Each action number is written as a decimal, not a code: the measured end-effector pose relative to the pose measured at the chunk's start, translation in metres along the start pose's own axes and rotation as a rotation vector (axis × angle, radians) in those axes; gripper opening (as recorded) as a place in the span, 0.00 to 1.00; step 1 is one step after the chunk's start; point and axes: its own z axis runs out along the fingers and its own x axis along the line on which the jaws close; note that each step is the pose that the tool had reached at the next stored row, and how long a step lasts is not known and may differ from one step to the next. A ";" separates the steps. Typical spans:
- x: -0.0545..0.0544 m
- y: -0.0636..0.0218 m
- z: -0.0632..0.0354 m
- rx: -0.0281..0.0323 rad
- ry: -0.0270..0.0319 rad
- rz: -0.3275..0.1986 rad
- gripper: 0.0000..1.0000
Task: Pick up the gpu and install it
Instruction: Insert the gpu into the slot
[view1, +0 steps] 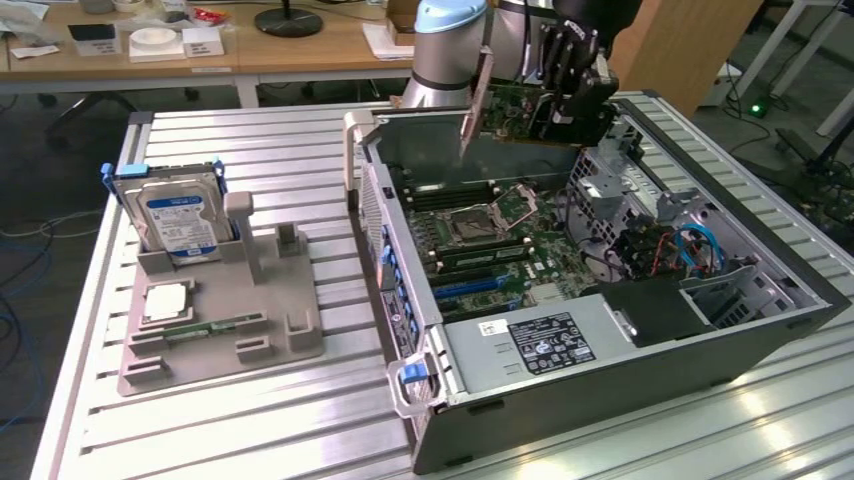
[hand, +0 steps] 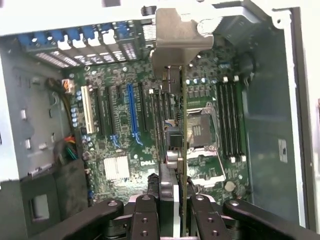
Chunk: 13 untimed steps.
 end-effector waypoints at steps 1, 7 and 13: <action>0.000 0.0000 0.0001 -0.0002 0.0004 -0.018 0.28; 0.000 0.0000 0.0004 -0.0009 0.0022 -0.115 0.28; 0.000 -0.0001 0.0021 0.0381 0.0000 -0.135 0.28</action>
